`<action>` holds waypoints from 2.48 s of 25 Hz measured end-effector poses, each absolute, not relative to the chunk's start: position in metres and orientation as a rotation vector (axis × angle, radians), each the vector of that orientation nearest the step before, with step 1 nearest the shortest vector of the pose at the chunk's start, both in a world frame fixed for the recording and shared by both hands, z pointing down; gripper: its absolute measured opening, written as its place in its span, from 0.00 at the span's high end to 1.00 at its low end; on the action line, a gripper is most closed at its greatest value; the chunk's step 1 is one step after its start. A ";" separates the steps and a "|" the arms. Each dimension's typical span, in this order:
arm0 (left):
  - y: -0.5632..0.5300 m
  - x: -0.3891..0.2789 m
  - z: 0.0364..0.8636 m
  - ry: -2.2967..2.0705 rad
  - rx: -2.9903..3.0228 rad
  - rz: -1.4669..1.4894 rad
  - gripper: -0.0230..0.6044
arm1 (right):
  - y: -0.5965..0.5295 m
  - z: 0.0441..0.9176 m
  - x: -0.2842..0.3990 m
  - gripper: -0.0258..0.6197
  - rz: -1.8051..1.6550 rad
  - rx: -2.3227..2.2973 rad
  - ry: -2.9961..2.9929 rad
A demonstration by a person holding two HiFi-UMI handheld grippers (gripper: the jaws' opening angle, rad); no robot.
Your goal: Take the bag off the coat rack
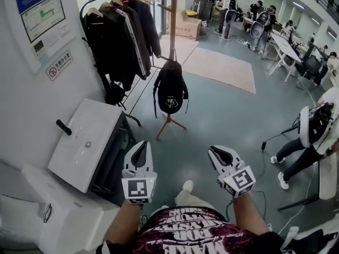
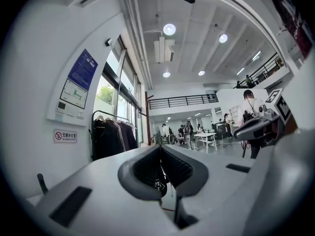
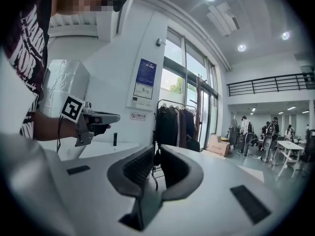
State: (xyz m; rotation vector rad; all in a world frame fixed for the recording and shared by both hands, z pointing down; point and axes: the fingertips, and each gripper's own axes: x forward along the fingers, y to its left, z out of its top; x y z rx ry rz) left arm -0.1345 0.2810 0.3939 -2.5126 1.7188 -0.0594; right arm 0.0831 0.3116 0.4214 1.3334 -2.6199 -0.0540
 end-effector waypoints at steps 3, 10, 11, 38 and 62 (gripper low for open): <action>0.272 -0.124 0.402 1.695 -2.550 -0.086 0.95 | 0.298 0.420 0.089 0.84 -0.061 1.352 -2.634; 0.238 -0.105 0.411 1.634 -2.624 -0.151 0.95 | 0.253 0.424 0.100 0.76 -0.029 1.360 -2.660; 0.232 -0.103 0.412 1.634 -2.633 -0.155 0.95 | 0.244 0.425 0.102 0.76 -0.018 1.360 -2.662; 0.071 -0.046 0.427 1.811 -2.542 -0.211 0.84 | 0.069 0.447 0.167 0.72 0.039 1.232 -2.735; 0.034 -0.046 0.440 1.815 -2.536 -0.312 0.84 | 0.017 0.457 0.170 0.72 0.111 1.276 -2.752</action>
